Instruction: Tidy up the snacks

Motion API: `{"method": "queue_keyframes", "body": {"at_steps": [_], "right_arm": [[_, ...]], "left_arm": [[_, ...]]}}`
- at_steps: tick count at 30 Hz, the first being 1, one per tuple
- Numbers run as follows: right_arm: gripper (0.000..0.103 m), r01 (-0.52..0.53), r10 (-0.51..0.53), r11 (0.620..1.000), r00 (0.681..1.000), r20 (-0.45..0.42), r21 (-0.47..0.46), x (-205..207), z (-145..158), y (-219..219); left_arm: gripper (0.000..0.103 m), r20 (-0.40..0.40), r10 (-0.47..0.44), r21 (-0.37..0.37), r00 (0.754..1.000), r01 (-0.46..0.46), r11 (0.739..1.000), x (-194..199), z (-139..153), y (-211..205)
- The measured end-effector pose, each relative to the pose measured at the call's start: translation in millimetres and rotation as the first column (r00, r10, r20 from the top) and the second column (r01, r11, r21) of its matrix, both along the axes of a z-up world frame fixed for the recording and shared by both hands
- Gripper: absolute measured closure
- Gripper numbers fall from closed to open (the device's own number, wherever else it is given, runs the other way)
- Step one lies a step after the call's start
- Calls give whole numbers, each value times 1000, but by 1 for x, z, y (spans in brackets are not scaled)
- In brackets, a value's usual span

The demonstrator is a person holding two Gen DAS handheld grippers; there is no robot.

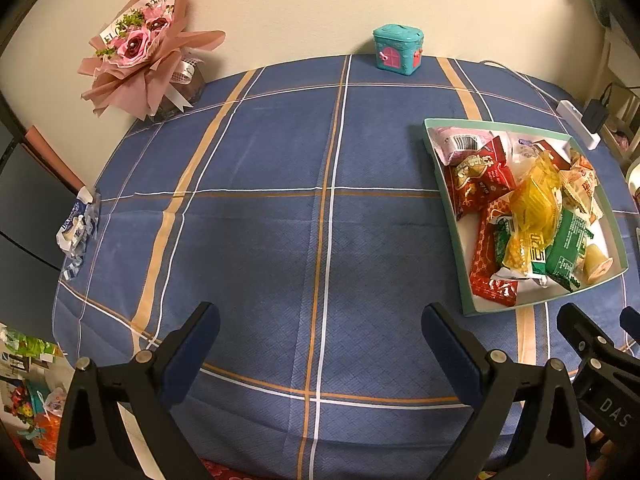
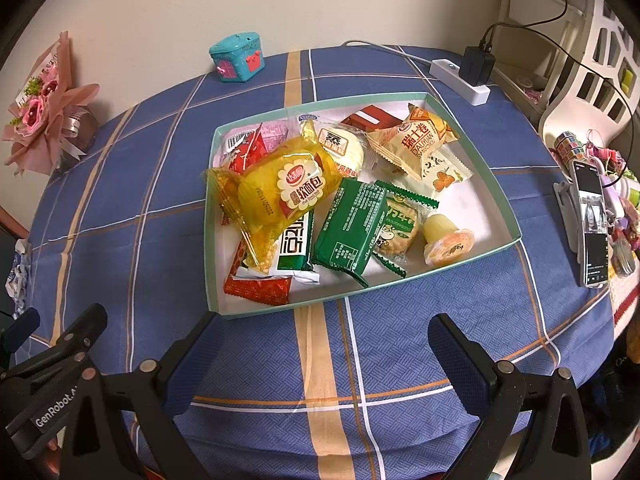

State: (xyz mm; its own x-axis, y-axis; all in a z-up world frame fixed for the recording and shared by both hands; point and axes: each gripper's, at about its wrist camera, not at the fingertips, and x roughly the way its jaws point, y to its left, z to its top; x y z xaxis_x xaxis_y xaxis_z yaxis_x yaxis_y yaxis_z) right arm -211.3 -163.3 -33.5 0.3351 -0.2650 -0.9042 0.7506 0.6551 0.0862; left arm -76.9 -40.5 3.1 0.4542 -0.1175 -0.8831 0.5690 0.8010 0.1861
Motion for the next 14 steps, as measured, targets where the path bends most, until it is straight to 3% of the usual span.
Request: {"method": "queue_keyframes", "body": {"at_steps": [14], "right_arm": [[0, 1, -1, 1000, 1000, -1, 2, 0, -2, 0]], "left_arm": [[2, -2, 6, -62, 1000, -7, 998, 1, 6, 4]]}}
